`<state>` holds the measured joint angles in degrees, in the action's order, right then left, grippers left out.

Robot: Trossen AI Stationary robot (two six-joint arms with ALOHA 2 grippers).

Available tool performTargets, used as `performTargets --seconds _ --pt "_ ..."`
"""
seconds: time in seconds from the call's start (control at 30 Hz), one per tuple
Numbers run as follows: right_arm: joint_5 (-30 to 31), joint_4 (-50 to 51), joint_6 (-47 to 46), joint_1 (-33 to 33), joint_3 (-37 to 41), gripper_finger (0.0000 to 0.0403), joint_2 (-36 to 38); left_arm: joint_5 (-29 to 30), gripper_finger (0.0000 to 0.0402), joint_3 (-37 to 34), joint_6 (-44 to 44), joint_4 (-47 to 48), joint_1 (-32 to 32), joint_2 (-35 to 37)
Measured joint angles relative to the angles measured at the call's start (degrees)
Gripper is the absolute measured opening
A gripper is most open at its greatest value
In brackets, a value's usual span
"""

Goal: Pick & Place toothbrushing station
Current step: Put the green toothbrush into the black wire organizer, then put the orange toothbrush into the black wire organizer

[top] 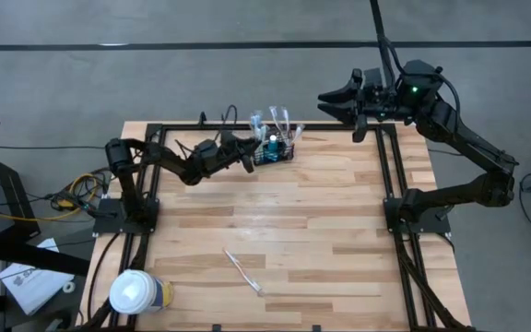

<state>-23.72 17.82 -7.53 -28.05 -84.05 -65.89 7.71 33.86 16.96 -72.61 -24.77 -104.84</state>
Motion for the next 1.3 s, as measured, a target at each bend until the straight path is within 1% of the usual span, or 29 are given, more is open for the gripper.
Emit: performTargets --seconds 0.17,0.27,0.37,0.47,0.63,0.8,0.87,0.93,1.0,1.07,1.1,1.17,1.23,1.3 --pt "-0.22 -0.6 0.0 0.35 0.0 0.0119 0.0 -0.78 0.0118 0.12 -0.18 -1.68 -0.01 3.64" --pt "-0.21 -0.77 -0.01 0.33 0.0 0.0119 0.0 -0.77 0.015 0.12 -2.3 -1.43 -0.03 5.31" --pt "-0.22 -0.47 -0.01 0.33 -0.6 0.0119 -0.02 -0.76 0.0177 0.12 -3.46 0.33 -0.31 8.04" --pt "-0.24 -0.51 0.0 0.33 -1.55 0.0119 0.04 -0.75 0.0194 0.12 -4.4 3.11 -0.47 10.48" --pt "-0.25 -0.43 0.5 0.17 -2.99 0.0119 0.02 -0.89 0.0205 0.15 -5.98 8.31 -1.11 12.06" --pt "-0.26 -0.15 0.61 0.15 -3.3 0.0119 0.02 -1.85 0.0204 0.14 -3.7 7.74 -0.55 14.38" --pt "-0.26 -0.15 0.59 0.15 -3.3 0.0119 0.02 -3.77 0.0198 0.14 -2.01 7.85 0.21 16.55" --pt "-0.26 -0.18 0.59 0.15 -3.3 0.0119 0.02 -8.02 0.0189 0.14 1.85 8.5 1.03 19.49" --pt "-0.26 -0.13 0.6 0.15 -3.3 0.0119 0.02 -14.29 0.0176 0.21 6.56 14.86 2.01 23.44" --pt "-0.27 -0.22 0.61 0.15 -3.3 0.0119 0.02 -19.65 0.0161 0.25 8.74 27.53 3.99 28.28" --pt "-0.27 -0.35 0.61 0.15 -3.3 0.0119 0.02 -20.95 0.0154 0.25 8.75 34.69 5.62 30.72" --pt "-0.41 -0.5 0.61 0.15 -3.3 0.0119 0.02 -21.24 0.0141 0.2 7.76 46.75 9.67 35.13" --pt "-0.44 -0.48 0.61 0.15 -3.3 0.0119 0.02 -20.44 0.0134 0.2 7.22 54.01 14.27 38.68" --pt "-0.44 -0.48 0.61 0.16 -3.3 0.0119 0.02 -20.2 0.0133 0.34 7.62 58.81 18.67 41.2"
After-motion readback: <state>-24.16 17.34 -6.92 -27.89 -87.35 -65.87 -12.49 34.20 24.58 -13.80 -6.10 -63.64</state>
